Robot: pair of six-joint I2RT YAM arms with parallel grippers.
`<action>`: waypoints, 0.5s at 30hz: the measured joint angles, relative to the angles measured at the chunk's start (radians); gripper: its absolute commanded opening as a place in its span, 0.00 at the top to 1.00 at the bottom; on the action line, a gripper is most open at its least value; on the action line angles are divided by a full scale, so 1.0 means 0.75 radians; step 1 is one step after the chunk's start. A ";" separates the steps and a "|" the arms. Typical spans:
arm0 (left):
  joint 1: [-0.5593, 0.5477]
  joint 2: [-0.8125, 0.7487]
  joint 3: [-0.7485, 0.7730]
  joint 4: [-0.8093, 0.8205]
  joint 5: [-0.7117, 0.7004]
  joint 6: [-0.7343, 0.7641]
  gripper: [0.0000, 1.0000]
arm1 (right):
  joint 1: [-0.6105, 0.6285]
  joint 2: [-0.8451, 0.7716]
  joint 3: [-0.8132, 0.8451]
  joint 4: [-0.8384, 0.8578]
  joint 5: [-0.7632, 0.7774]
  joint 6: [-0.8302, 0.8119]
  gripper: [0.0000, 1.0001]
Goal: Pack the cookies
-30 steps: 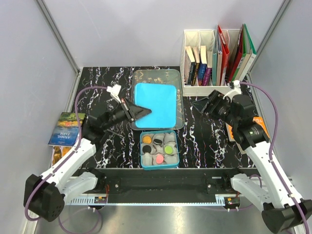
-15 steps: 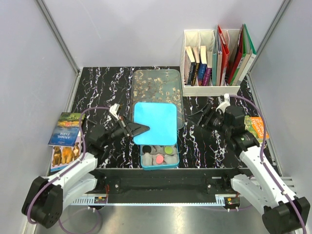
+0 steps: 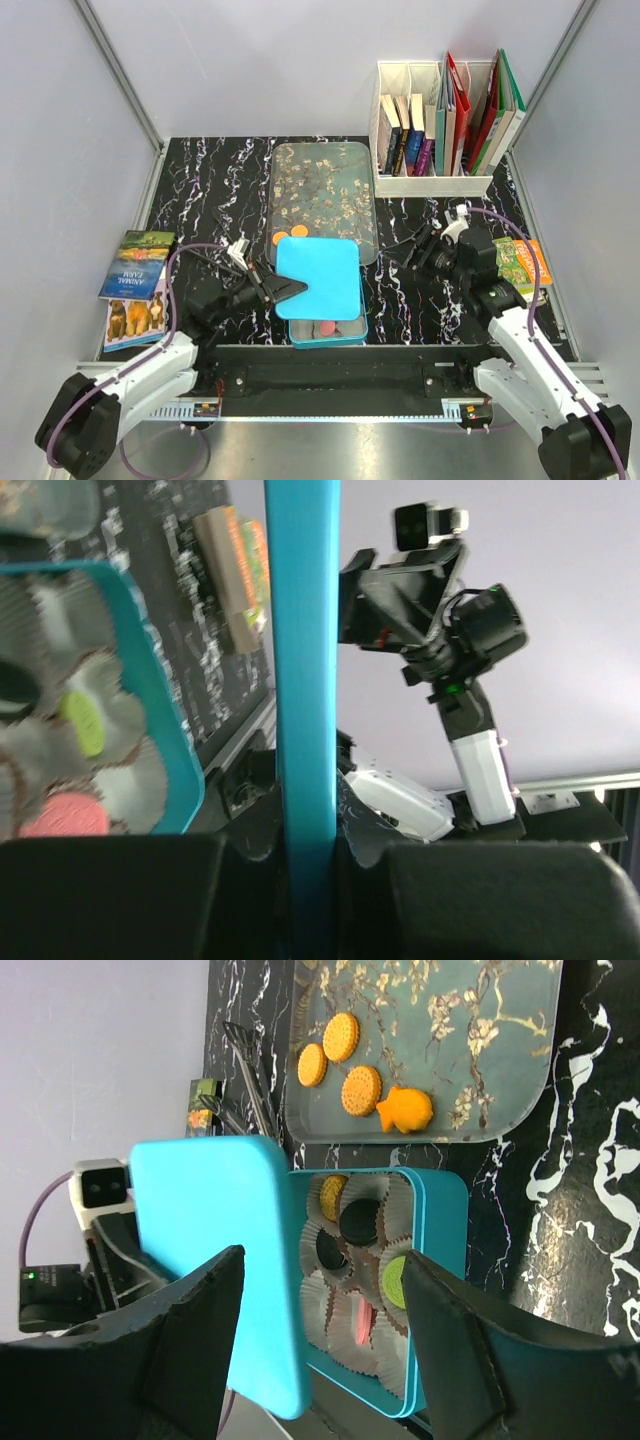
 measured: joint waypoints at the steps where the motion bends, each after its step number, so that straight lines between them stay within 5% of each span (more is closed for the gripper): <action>1: -0.014 0.006 -0.020 0.001 -0.016 -0.001 1.00 | 0.000 0.005 -0.010 0.009 -0.010 0.003 0.28; 15: -0.225 0.180 -0.091 0.084 -0.290 -0.015 1.00 | 0.000 -0.001 -0.135 0.101 -0.024 0.036 0.29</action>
